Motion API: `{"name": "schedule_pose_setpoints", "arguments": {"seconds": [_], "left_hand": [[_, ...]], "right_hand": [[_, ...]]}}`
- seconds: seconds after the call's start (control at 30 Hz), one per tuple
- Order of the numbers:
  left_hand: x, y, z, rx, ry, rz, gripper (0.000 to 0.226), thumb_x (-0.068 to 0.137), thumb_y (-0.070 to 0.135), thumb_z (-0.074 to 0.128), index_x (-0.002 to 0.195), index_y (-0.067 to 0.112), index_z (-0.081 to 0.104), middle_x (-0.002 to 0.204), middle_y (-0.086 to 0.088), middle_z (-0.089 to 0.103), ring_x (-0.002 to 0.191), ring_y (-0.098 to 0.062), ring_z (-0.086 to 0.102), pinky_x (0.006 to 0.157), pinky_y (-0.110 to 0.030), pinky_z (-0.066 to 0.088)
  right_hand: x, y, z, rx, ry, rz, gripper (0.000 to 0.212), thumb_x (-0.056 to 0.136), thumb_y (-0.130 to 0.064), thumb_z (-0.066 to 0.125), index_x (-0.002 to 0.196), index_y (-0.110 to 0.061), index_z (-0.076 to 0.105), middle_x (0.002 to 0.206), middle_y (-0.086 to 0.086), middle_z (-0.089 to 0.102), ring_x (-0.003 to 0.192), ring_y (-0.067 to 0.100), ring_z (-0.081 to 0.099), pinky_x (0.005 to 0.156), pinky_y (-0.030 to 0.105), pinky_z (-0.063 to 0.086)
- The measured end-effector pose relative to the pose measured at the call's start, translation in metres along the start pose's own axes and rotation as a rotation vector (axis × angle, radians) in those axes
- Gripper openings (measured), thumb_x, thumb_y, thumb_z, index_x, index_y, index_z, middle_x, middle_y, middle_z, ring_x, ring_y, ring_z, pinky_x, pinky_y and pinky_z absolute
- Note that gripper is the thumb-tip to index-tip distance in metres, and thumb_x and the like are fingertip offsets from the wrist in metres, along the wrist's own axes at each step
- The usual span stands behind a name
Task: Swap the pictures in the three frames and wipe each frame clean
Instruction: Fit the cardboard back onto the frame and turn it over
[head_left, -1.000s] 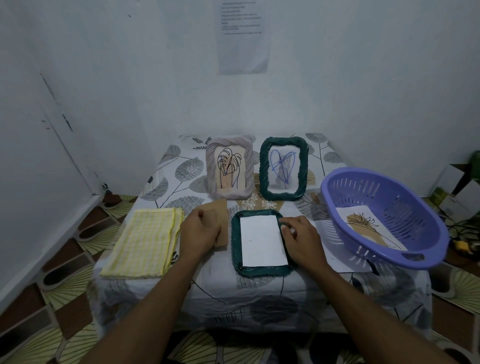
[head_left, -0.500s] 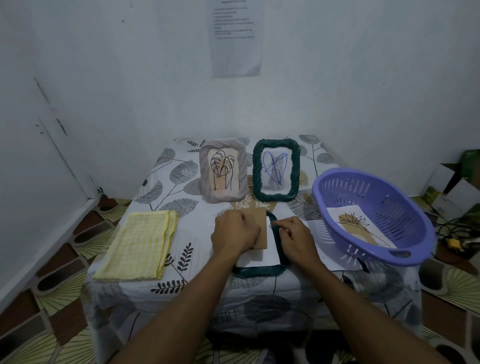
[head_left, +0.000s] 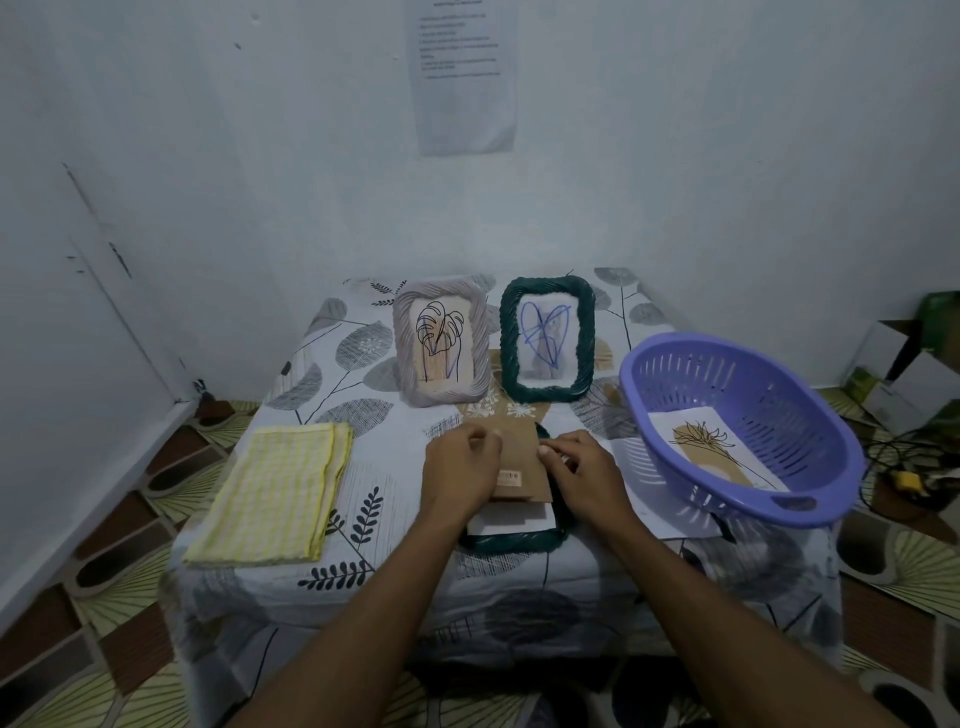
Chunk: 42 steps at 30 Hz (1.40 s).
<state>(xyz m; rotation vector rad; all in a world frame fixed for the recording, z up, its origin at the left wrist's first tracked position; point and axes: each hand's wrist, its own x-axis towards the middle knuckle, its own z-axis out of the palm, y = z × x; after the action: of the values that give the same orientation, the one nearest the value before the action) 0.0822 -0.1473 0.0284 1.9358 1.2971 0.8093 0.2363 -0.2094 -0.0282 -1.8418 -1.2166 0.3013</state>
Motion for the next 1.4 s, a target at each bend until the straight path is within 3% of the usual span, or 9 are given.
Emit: {"name": "schedule_pose_setpoints", "arguments": {"seconds": [0.1,0.37,0.67,0.77,0.87,1.0,1.2,1.3,1.4], "left_hand": [[-0.003,-0.008,0.0,-0.027,0.025,0.009,0.027,0.094,0.028,0.053,0.107,0.012,0.07,0.109,-0.006,0.07,0.094,-0.015,0.059,0.082,-0.022,0.042],[-0.006,-0.019,0.007,0.046,0.02,0.016,0.031,0.094,0.033,0.05,0.109,0.014,0.07,0.108,-0.005,0.071,0.098,-0.02,0.063,0.087,-0.032,0.051],[-0.004,-0.028,0.007,0.102,-0.01,0.03,0.027,0.093,0.033,0.051,0.106,0.017,0.069,0.105,-0.004,0.071,0.092,-0.019,0.065,0.083,-0.031,0.053],[-0.004,-0.028,0.008,0.102,0.049,0.061,0.027,0.092,0.027,0.053,0.109,0.011,0.066,0.111,-0.006,0.067,0.1,-0.02,0.058,0.085,-0.027,0.043],[-0.005,-0.036,0.008,0.267,0.115,0.093,0.03,0.091,0.029,0.052,0.11,0.01,0.065,0.111,-0.009,0.065,0.114,-0.025,0.047,0.097,-0.037,0.036],[-0.007,-0.049,0.011,0.304,0.037,0.04,0.033,0.093,0.035,0.05,0.116,0.014,0.062,0.122,-0.009,0.061,0.133,-0.028,0.031,0.108,-0.041,0.022],[-0.005,-0.052,0.012,0.342,0.06,0.087,0.038,0.093,0.037,0.048,0.119,0.013,0.061,0.141,-0.007,0.047,0.139,-0.027,0.024,0.113,-0.044,0.019],[-0.002,-0.053,0.013,0.373,0.026,0.054,0.044,0.093,0.041,0.048,0.124,0.013,0.061,0.153,-0.008,0.032,0.142,-0.027,0.015,0.115,-0.045,0.015],[0.0,-0.052,0.014,0.32,-0.009,0.036,0.043,0.093,0.042,0.049,0.123,0.013,0.062,0.153,-0.008,0.031,0.142,-0.027,0.015,0.114,-0.044,0.016]], "right_hand": [[0.0,0.001,0.0,-0.035,-0.002,-0.014,0.026,0.094,-0.031,0.058,0.113,-0.018,0.071,0.1,-0.002,0.058,0.081,0.01,0.053,0.074,0.028,0.043],[-0.003,0.002,0.0,-0.153,-0.019,-0.092,0.024,0.089,-0.027,0.065,0.107,-0.014,0.074,0.102,-0.002,0.057,0.089,0.012,0.055,0.08,0.027,0.046],[-0.003,0.003,0.002,-0.232,-0.015,-0.108,0.024,0.088,-0.026,0.066,0.107,-0.014,0.074,0.105,0.0,0.057,0.09,0.012,0.053,0.078,0.023,0.041],[-0.003,0.002,0.002,-0.218,-0.004,-0.105,0.023,0.088,-0.027,0.066,0.105,-0.014,0.074,0.103,-0.001,0.057,0.087,0.011,0.053,0.078,0.024,0.043],[-0.003,0.001,0.003,-0.209,0.02,-0.093,0.022,0.087,-0.027,0.066,0.102,-0.014,0.075,0.101,-0.002,0.057,0.085,0.01,0.053,0.077,0.024,0.043],[-0.003,0.002,0.004,-0.209,0.033,-0.094,0.022,0.087,-0.028,0.066,0.101,-0.014,0.075,0.1,-0.003,0.056,0.084,0.009,0.052,0.075,0.021,0.04],[-0.004,0.001,0.003,-0.183,0.047,-0.085,0.022,0.087,-0.028,0.066,0.101,-0.014,0.075,0.099,-0.003,0.058,0.085,0.009,0.054,0.078,0.026,0.047],[-0.004,0.001,0.003,-0.184,0.052,-0.081,0.022,0.088,-0.027,0.065,0.102,-0.013,0.074,0.099,-0.003,0.057,0.084,0.008,0.052,0.077,0.022,0.042],[-0.005,0.0,0.002,-0.207,0.045,-0.087,0.023,0.088,-0.027,0.064,0.104,-0.012,0.073,0.101,-0.003,0.055,0.084,0.008,0.051,0.076,0.019,0.039]]}}
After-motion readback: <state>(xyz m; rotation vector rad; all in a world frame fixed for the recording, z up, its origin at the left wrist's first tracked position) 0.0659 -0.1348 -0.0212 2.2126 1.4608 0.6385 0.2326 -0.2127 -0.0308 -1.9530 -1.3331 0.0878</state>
